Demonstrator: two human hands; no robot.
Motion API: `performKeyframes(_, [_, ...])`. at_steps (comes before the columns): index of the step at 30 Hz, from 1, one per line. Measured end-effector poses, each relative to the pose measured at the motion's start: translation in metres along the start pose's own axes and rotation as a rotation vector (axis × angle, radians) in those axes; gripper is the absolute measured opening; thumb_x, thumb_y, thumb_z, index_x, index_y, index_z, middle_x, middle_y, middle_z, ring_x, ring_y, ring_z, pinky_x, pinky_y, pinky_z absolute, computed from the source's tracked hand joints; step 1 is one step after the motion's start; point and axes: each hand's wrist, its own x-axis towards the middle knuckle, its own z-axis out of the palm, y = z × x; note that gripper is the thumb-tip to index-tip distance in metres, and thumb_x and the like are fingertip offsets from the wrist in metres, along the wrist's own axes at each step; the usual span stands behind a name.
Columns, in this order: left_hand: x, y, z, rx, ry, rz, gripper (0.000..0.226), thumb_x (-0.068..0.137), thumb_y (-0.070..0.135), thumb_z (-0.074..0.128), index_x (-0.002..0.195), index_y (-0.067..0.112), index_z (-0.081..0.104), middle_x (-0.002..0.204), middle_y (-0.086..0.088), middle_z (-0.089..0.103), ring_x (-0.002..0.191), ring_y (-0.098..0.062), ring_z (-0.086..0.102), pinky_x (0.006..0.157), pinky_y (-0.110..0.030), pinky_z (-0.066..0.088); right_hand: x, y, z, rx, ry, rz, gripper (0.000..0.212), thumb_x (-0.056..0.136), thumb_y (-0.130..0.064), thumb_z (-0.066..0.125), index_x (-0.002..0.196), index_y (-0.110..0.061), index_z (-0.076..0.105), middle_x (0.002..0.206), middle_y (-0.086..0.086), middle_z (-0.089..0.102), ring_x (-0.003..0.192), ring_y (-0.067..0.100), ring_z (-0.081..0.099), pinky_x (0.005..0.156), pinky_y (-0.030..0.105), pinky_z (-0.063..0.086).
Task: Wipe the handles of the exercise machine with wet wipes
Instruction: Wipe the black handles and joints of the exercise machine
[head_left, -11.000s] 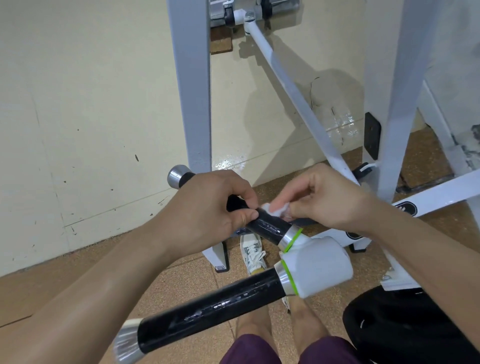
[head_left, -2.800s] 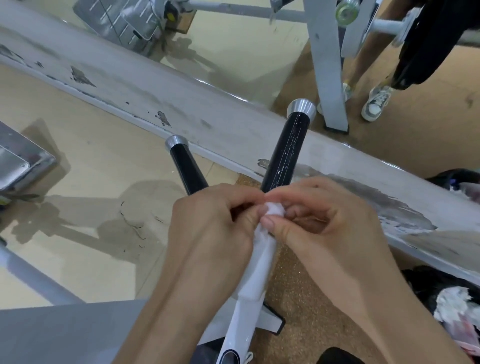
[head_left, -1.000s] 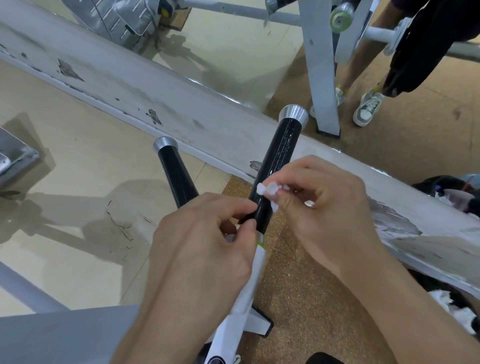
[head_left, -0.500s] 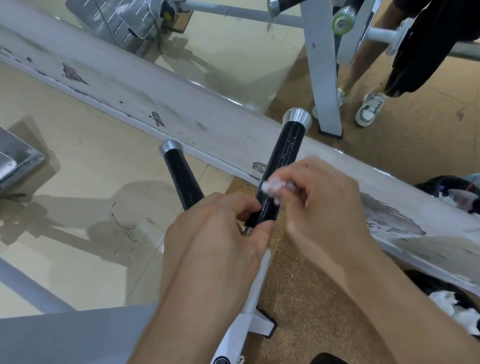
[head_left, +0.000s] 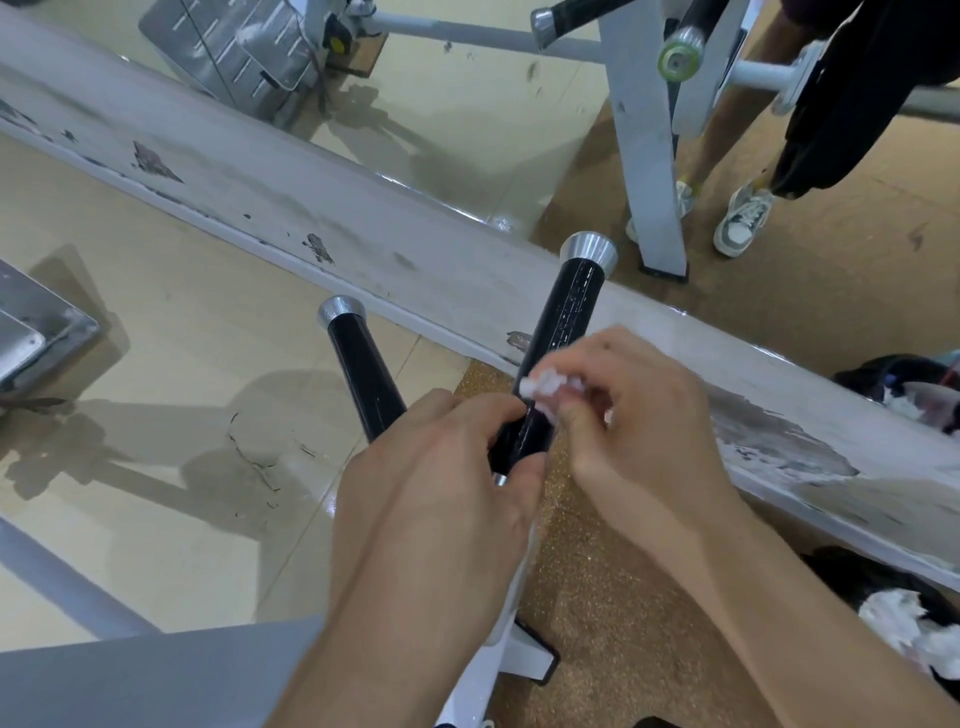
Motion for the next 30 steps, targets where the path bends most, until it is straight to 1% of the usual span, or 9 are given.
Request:
performKeyframes(3, [0.003, 0.0, 0.004, -0.006, 0.031, 0.007, 0.02, 0.071, 0.045, 0.071, 0.088, 0.039, 0.065, 0.067, 0.014, 0.055, 0.054, -0.005, 0.052, 0.05, -0.02, 0.042, 0.016, 0.004, 0.002, -0.051, 0.091, 0.044, 0.013, 0.085, -0.01, 0.065, 0.081, -0.022, 0.068, 0.081, -0.009, 0.056, 0.067, -0.004, 0.047, 0.063, 0.012, 0.034])
performKeyframes(6, [0.005, 0.001, 0.003, -0.021, 0.024, 0.004, 0.02, 0.07, 0.048, 0.068, 0.088, 0.042, 0.062, 0.067, 0.015, 0.055, 0.055, -0.004, 0.052, 0.05, -0.016, 0.038, -0.007, -0.005, 0.001, 0.032, -0.029, 0.054, 0.016, 0.085, -0.01, 0.062, 0.082, -0.025, 0.068, 0.086, -0.013, 0.058, 0.079, 0.0, 0.053, 0.07, 0.01, 0.038])
performKeyframes(8, [0.006, 0.0, 0.004, -0.001, 0.039, 0.008, 0.018, 0.068, 0.048, 0.069, 0.084, 0.041, 0.063, 0.065, 0.015, 0.055, 0.053, -0.004, 0.051, 0.05, -0.014, 0.036, -0.004, -0.003, 0.0, 0.033, -0.051, 0.035, 0.015, 0.085, -0.009, 0.062, 0.082, -0.023, 0.069, 0.087, -0.011, 0.059, 0.077, -0.001, 0.053, 0.072, 0.006, 0.039])
performKeyframes(12, [0.005, -0.001, 0.007, 0.022, 0.05, 0.014, 0.019, 0.069, 0.049, 0.069, 0.085, 0.04, 0.063, 0.065, 0.016, 0.054, 0.054, -0.004, 0.052, 0.052, -0.014, 0.038, 0.022, 0.008, 0.003, -0.051, 0.118, 0.044, 0.01, 0.086, -0.011, 0.063, 0.085, -0.019, 0.069, 0.084, -0.006, 0.058, 0.068, -0.004, 0.046, 0.063, 0.008, 0.034])
performKeyframes(16, [0.006, 0.001, 0.004, 0.02, 0.013, 0.046, 0.026, 0.073, 0.05, 0.062, 0.097, 0.047, 0.054, 0.065, 0.017, 0.049, 0.053, -0.002, 0.05, 0.046, -0.017, 0.038, 0.001, 0.002, 0.001, 0.043, -0.009, 0.026, 0.012, 0.086, -0.012, 0.063, 0.084, -0.022, 0.069, 0.087, -0.009, 0.059, 0.076, -0.002, 0.052, 0.069, 0.007, 0.037])
performKeyframes(20, [0.008, 0.001, 0.007, 0.051, 0.041, 0.061, 0.015, 0.071, 0.044, 0.067, 0.083, 0.037, 0.062, 0.061, 0.013, 0.049, 0.048, -0.005, 0.048, 0.04, -0.022, 0.043, 0.037, 0.013, 0.001, -0.046, 0.14, 0.032, 0.01, 0.086, -0.009, 0.062, 0.088, -0.012, 0.071, 0.083, -0.005, 0.056, 0.068, -0.005, 0.045, 0.064, 0.01, 0.036])
performKeyframes(25, [0.01, 0.002, 0.007, 0.027, 0.021, 0.054, 0.019, 0.073, 0.048, 0.062, 0.091, 0.042, 0.058, 0.063, 0.017, 0.046, 0.052, 0.0, 0.047, 0.042, -0.016, 0.034, 0.01, 0.006, -0.001, 0.004, 0.017, 0.007, 0.013, 0.085, -0.009, 0.062, 0.087, -0.019, 0.07, 0.087, -0.008, 0.059, 0.075, -0.001, 0.051, 0.07, 0.007, 0.038])
performKeyframes(28, [0.011, 0.002, 0.009, 0.039, 0.036, 0.062, 0.013, 0.075, 0.048, 0.062, 0.086, 0.041, 0.058, 0.063, 0.015, 0.047, 0.053, -0.001, 0.048, 0.047, -0.018, 0.038, 0.037, 0.014, 0.002, -0.007, 0.149, 0.036, 0.01, 0.086, -0.008, 0.062, 0.09, -0.012, 0.071, 0.084, -0.001, 0.059, 0.07, 0.008, 0.049, 0.067, 0.025, 0.044])
performKeyframes(30, [0.013, 0.003, 0.009, 0.019, 0.034, 0.056, 0.012, 0.077, 0.047, 0.062, 0.087, 0.041, 0.059, 0.065, 0.015, 0.048, 0.055, -0.002, 0.049, 0.05, -0.017, 0.038, 0.031, 0.013, 0.004, 0.022, 0.148, 0.08, 0.011, 0.087, -0.009, 0.061, 0.091, -0.014, 0.07, 0.086, -0.002, 0.059, 0.073, 0.01, 0.051, 0.068, 0.026, 0.042])
